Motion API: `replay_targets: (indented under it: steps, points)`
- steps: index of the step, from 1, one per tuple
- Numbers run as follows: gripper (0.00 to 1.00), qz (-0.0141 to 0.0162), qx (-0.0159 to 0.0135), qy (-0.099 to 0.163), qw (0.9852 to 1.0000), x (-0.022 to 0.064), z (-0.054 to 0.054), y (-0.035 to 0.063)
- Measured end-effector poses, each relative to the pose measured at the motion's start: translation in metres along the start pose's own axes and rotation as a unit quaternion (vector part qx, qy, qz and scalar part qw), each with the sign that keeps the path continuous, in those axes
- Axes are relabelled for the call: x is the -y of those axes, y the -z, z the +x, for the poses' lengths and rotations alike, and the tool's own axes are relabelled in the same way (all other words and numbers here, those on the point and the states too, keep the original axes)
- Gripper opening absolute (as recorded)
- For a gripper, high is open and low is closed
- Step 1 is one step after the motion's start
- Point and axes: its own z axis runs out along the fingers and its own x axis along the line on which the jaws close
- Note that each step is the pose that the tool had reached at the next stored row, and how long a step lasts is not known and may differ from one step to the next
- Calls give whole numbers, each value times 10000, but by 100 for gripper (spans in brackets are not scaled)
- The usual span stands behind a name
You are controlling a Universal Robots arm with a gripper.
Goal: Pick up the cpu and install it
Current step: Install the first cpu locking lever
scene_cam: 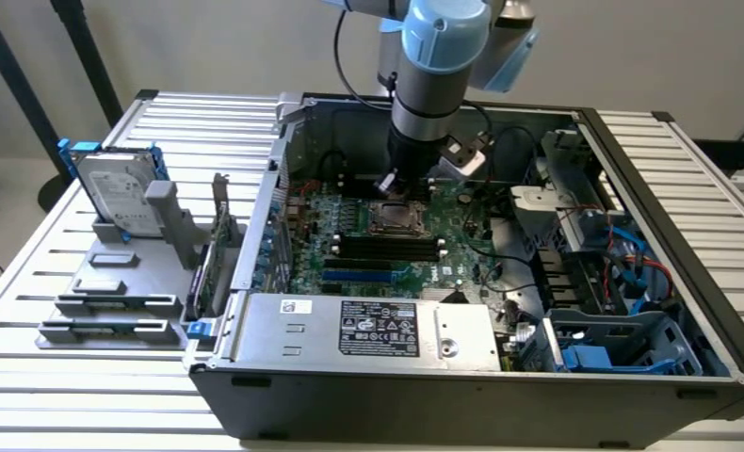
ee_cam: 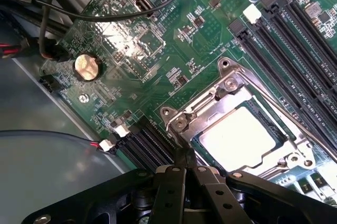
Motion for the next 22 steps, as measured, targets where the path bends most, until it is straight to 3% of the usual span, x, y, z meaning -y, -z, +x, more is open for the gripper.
replay_targets:
  steps: [7, 12, 22]
  points:
    - [11, 13, -4, 0, 10000, -7, 6, 3]
    - [11, 37, 14, -8, 10000, -6, -1, 96]
    - [11, 73, -3, -13, 10000, -60, -231, 240]
